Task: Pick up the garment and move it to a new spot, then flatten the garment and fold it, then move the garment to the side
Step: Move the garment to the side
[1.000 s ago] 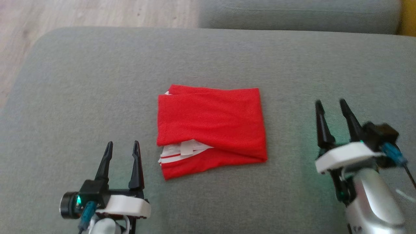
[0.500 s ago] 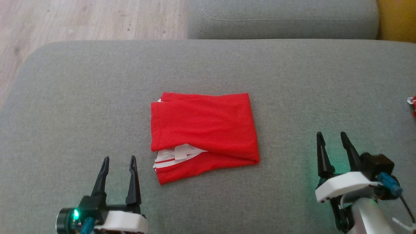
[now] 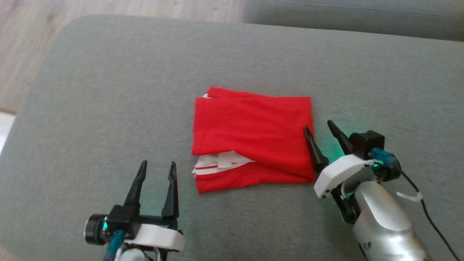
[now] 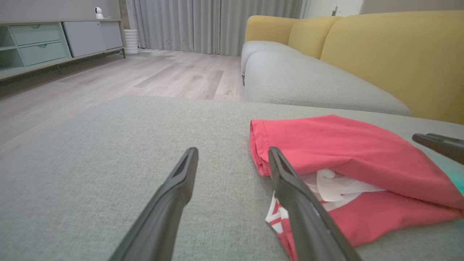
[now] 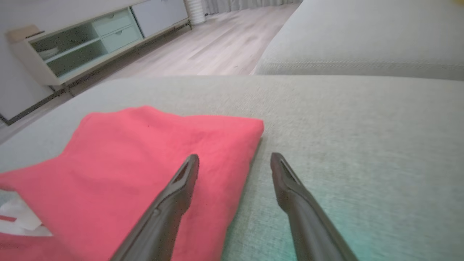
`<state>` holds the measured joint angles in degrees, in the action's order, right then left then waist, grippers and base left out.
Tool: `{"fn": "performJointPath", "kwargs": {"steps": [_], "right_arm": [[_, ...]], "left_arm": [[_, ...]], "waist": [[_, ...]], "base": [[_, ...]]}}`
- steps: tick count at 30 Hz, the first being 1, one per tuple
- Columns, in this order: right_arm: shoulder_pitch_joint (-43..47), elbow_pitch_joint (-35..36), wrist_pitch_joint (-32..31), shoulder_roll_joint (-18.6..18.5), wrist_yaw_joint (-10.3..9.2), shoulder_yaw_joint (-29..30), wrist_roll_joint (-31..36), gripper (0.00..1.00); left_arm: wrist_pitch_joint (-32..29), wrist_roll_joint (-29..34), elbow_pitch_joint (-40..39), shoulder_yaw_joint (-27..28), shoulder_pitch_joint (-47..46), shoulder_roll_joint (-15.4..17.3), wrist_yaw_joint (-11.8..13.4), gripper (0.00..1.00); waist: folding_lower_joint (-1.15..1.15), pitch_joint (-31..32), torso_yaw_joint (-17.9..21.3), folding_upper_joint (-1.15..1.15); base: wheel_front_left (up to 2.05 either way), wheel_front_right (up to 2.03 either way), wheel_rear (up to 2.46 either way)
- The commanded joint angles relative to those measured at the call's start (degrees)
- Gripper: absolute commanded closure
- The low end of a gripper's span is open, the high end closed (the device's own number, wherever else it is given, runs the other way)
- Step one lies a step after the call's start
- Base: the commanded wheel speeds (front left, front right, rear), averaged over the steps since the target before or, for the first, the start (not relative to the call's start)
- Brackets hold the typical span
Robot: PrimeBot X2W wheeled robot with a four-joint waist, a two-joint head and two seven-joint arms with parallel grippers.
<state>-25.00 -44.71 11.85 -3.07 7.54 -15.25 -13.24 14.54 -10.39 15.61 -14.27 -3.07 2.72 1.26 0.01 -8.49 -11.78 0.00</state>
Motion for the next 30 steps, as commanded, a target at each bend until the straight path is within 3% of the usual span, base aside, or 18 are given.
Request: {"fn": "performJointPath", "kwargs": {"steps": [1, 4, 5, 6, 11, 16, 24, 30], "right_arm": [[-1.14, -0.17, -0.43, 0.18, -0.05, -1.49, -0.2, 0.0], [-2.62, -5.37, -2.73, 0.18, -0.05, -2.1, -0.48, 0.0], [-3.04, -6.93, -3.03, 0.18, -0.05, -1.77, -0.36, 0.57], [-3.44, -8.16, -2.88, 0.18, -0.05, -1.63, -0.07, 1.0], [-5.03, -10.78, 0.92, 0.19, -0.05, 0.18, -1.08, 1.0], [-5.46, -10.9, 2.78, 0.01, -0.05, 5.39, -1.32, 1.0], [-2.45, -5.07, 3.12, -3.17, -0.05, 9.59, -0.94, 1.0], [-1.02, -2.31, 2.82, -4.24, -0.05, 9.82, -0.73, 1.0]], "left_arm": [[0.46, -0.25, -1.45, 1.17, -1.85, 0.16, 0.32, 0.0], [0.46, -0.4, -1.27, 0.54, -1.85, 0.16, 0.53, 0.0], [0.46, -0.32, -1.2, 0.54, -1.77, 0.16, 0.49, 0.0], [0.46, -0.25, -1.13, 0.62, -1.71, 0.16, 0.47, 0.0], [0.46, 0.06, -1.12, 1.84, -1.68, 0.16, -0.07, 0.0], [0.46, 0.02, -1.46, 2.33, -2.37, 0.16, -0.77, 0.0], [0.46, -0.66, -1.34, 0.22, -4.79, 0.16, -1.87, 0.0], [0.46, -1.31, -1.25, -0.97, -5.86, 0.16, -1.72, 0.0]], "waist": [[-0.01, -1.24, -2.02, 0.0], [-0.01, -1.67, -3.17, 0.0], [-0.01, -1.7, -3.32, 0.0], [-0.01, -1.73, -3.37, 0.0], [-0.01, -1.35, -0.16, 0.0], [-0.01, -0.59, 7.45, 0.0], [-0.01, 0.51, 20.71, 0.0], [-0.01, -0.13, 26.6, 0.0]], "base": [[0.0, 0.0, 0.0], [0.0, 0.0, 0.0], [0.0, 0.0, 0.0], [0.0, 0.0, 0.0], [0.0, 0.0, 0.0], [0.0, 0.0, 0.0], [0.0, 0.0, 0.0], [0.0, 0.0, 0.0]]}}
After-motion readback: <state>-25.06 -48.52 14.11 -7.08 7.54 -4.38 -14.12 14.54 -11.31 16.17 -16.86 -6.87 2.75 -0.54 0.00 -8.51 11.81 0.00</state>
